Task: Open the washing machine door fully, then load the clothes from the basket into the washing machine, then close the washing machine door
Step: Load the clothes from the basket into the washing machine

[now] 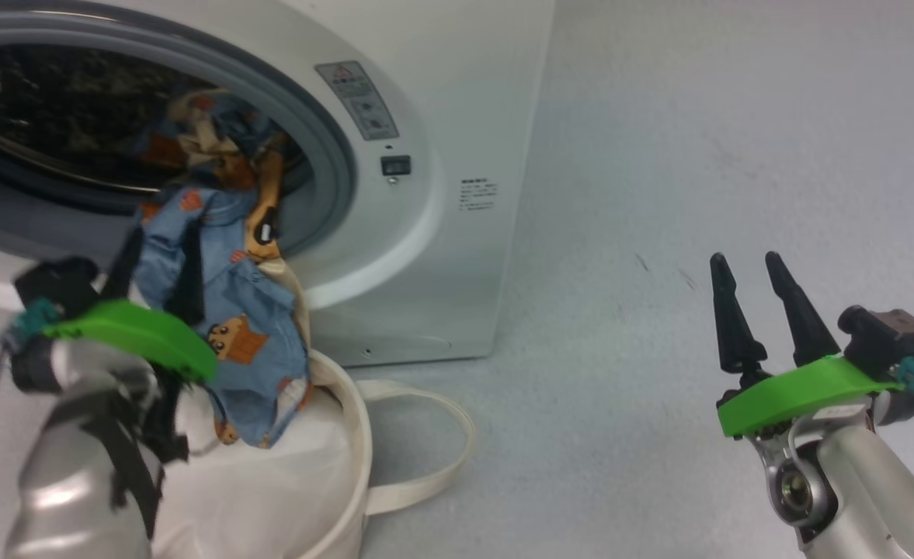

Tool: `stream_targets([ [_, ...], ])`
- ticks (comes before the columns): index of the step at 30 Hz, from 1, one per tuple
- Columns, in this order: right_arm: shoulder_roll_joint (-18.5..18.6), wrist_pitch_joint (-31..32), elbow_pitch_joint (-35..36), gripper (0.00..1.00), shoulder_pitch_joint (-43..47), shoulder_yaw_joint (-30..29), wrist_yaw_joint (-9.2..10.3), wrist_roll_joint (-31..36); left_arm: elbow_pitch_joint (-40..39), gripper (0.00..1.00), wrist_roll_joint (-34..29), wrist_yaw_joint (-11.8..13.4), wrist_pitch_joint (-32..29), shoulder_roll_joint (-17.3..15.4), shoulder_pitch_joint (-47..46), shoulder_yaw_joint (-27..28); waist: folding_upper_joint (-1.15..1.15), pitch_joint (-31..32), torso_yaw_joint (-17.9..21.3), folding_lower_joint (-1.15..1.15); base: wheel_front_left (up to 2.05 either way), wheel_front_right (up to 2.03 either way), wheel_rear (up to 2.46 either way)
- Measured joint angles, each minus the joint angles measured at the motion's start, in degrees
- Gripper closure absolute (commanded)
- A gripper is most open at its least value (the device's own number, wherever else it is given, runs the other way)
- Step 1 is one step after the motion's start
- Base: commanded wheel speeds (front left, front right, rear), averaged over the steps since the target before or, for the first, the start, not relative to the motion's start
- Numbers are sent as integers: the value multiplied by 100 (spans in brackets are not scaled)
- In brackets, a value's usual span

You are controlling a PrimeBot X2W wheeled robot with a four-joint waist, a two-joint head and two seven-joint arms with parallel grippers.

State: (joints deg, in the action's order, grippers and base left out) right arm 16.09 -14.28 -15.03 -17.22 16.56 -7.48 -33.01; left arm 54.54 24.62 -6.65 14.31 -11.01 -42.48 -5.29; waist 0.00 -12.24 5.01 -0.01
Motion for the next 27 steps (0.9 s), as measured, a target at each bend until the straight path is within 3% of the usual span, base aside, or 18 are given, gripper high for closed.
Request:
stream_targets([
  [15,230,0,-26,0,379,385,0,-254,-620,0,-434,-44,0,430,1661,168,0,1111,-633,0,0,0,0],
  [27,265,0,304,0,589,276,0,-229,-1020,0,-581,-49,0,537,2075,260,0,1314,-851,2,0,0,0],
])
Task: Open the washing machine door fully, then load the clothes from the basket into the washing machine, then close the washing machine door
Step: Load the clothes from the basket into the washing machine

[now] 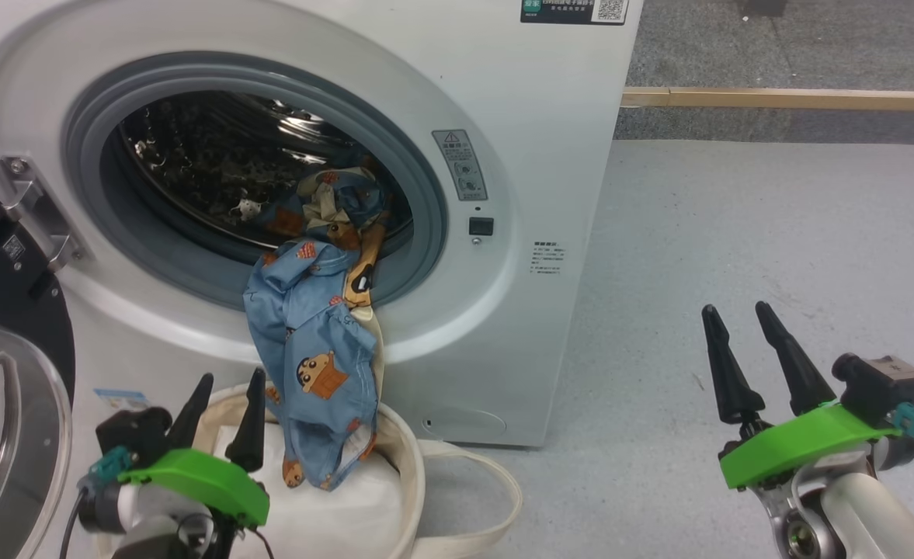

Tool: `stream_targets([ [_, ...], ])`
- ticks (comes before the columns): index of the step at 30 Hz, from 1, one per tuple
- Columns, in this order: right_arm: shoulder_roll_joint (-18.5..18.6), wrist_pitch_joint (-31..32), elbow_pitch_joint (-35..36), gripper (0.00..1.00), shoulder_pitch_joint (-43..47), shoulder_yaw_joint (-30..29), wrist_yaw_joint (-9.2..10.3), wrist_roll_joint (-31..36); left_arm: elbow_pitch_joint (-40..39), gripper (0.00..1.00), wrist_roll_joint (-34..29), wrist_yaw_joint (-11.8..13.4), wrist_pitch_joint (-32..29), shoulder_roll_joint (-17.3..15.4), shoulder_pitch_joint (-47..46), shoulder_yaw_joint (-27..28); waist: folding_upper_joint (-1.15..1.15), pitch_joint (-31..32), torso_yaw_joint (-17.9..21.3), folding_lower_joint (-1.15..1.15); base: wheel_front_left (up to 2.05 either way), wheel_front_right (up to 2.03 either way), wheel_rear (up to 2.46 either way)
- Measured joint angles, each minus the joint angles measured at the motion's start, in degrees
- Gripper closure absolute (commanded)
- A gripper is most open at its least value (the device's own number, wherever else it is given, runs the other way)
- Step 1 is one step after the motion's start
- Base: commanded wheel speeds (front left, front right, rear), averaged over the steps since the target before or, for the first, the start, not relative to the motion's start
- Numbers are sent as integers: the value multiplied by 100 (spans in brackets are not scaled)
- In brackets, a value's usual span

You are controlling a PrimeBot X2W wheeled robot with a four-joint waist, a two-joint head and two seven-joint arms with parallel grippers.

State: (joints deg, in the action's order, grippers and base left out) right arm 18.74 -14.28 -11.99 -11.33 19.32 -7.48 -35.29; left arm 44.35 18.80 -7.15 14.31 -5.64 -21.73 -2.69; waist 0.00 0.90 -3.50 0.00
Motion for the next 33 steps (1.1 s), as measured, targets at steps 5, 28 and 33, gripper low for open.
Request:
stream_targets([
  [5,-4,0,20,0,0,-29,0,0,-25,0,-2,0,-1,-3,86,5,0,-27,-15,0,0,0,0],
  [28,97,-1,178,0,-612,-9,0,291,2081,0,994,0,-18,-196,-915,-1367,0,-1124,379,1,0,0,0],
  [33,112,-1,263,0,-869,-11,0,431,2310,0,1323,0,-62,-371,-1356,-1543,0,-1621,502,1,0,0,0],
])
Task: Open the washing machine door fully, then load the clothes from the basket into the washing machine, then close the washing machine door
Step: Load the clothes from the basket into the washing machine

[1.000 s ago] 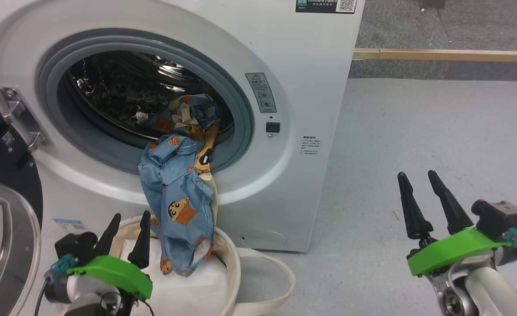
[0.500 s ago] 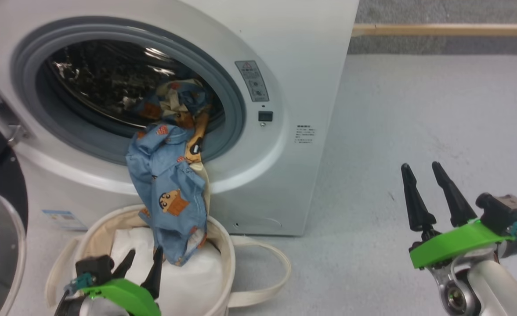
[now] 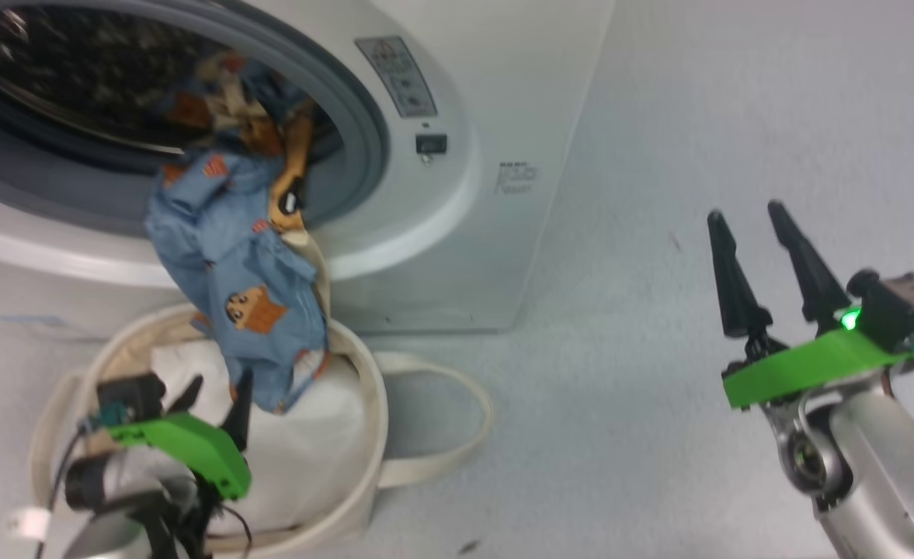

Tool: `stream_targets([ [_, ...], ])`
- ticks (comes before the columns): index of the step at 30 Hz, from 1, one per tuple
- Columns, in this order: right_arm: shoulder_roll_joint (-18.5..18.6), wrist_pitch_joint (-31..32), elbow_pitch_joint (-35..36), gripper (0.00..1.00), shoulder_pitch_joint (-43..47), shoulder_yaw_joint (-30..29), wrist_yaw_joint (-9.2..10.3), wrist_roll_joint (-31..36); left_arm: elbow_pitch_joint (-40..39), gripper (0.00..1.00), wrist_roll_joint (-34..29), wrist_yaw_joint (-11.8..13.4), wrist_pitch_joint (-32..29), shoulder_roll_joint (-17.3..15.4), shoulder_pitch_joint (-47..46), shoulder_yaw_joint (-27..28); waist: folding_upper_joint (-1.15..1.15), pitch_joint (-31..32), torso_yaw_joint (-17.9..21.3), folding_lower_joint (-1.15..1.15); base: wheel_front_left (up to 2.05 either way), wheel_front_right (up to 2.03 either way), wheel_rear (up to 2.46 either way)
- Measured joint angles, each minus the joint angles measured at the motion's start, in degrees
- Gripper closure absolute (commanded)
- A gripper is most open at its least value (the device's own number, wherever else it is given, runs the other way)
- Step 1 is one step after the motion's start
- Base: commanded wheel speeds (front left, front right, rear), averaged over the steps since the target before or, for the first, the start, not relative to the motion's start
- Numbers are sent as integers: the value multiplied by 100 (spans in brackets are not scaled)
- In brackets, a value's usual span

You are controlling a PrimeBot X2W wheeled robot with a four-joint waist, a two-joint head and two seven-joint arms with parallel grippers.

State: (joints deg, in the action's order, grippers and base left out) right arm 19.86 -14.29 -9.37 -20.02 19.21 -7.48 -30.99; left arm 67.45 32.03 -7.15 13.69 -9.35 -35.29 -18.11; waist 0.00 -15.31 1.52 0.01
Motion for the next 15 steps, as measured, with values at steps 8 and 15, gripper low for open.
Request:
stream_targets([
  [8,31,0,160,0,-344,-115,0,260,204,0,417,-1,0,-120,-711,-218,0,-754,177,1,0,0,0],
  [15,53,0,370,0,-456,-220,0,408,290,0,662,-1,-154,-259,-1024,-546,0,-1252,346,0,0,0,0],
])
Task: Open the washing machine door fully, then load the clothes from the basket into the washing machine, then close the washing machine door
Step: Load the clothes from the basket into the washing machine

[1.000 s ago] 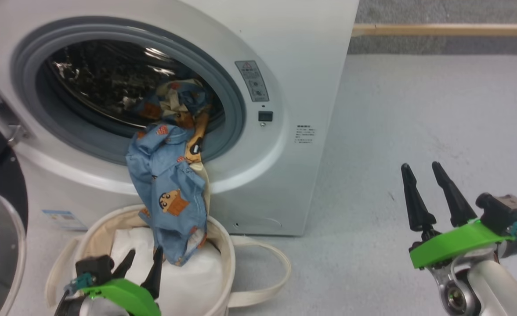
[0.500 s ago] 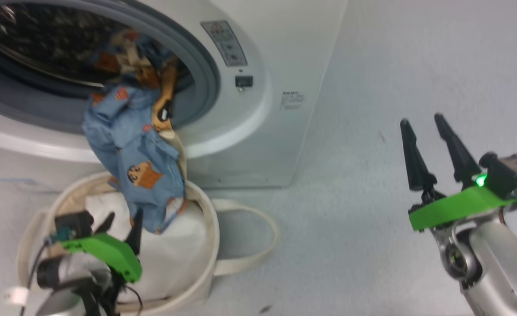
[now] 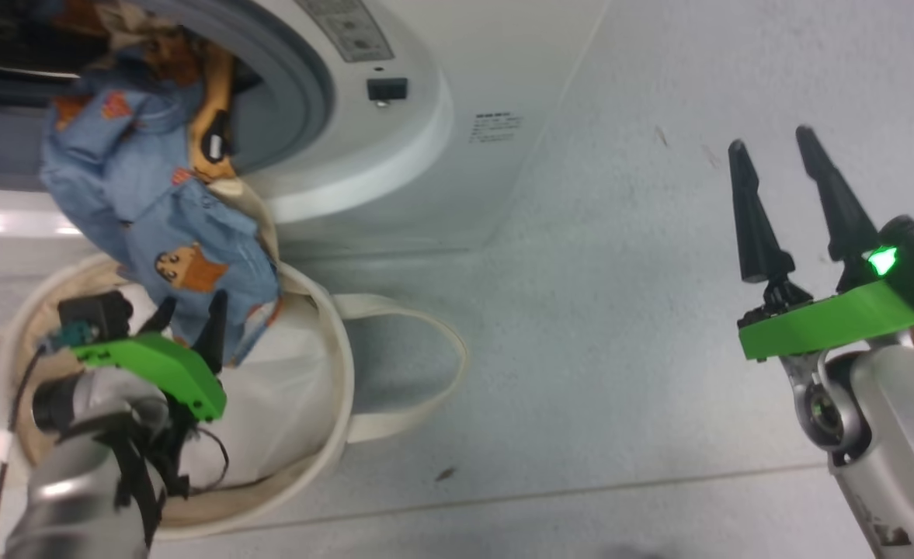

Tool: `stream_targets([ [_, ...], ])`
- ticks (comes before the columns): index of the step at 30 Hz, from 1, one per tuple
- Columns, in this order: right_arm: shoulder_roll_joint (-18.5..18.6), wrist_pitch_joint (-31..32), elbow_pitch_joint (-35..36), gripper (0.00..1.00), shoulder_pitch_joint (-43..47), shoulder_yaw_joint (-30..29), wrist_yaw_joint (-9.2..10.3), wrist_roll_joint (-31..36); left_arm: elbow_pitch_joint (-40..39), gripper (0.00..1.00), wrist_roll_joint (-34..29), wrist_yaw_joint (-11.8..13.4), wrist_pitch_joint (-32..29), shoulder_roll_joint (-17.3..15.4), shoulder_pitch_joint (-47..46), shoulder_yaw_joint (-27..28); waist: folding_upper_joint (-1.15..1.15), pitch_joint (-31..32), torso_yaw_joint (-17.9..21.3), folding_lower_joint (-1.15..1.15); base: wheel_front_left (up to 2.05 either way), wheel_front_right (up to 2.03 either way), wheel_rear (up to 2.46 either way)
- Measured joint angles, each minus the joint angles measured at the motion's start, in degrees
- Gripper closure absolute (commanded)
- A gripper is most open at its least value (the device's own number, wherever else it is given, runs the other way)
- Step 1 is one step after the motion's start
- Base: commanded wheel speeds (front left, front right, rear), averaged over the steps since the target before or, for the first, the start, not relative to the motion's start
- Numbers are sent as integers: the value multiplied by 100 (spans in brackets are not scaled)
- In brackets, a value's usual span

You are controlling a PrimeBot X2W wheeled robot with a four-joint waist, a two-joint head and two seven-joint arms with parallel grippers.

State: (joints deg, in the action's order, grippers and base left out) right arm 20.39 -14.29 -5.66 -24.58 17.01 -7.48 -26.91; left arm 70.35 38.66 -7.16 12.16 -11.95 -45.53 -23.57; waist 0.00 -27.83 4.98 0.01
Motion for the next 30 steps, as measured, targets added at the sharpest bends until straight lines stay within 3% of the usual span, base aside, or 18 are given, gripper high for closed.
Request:
stream_targets([
  [8,0,2,243,0,-3,-163,0,153,25,0,179,0,-104,-272,-491,-338,0,-395,191,-1,0,0,0],
  [19,-79,8,361,0,18,-291,0,221,164,0,237,3,208,-432,-863,-127,0,-542,298,-2,0,0,0],
  [20,-78,8,365,0,18,-292,0,221,87,16,233,3,208,-458,-863,-96,0,-538,292,-2,0,0,0],
  [21,-79,8,365,0,19,-291,0,221,35,90,207,3,209,-474,-863,-73,0,-533,286,-1,0,0,0],
  [22,-78,9,364,0,19,-291,0,221,9,100,170,3,209,-469,-862,-33,0,-528,276,-1,0,0,0],
  [30,-78,8,282,0,21,-276,0,212,-227,100,-24,2,209,-455,-766,248,0,-376,186,-1,0,0,0],
])
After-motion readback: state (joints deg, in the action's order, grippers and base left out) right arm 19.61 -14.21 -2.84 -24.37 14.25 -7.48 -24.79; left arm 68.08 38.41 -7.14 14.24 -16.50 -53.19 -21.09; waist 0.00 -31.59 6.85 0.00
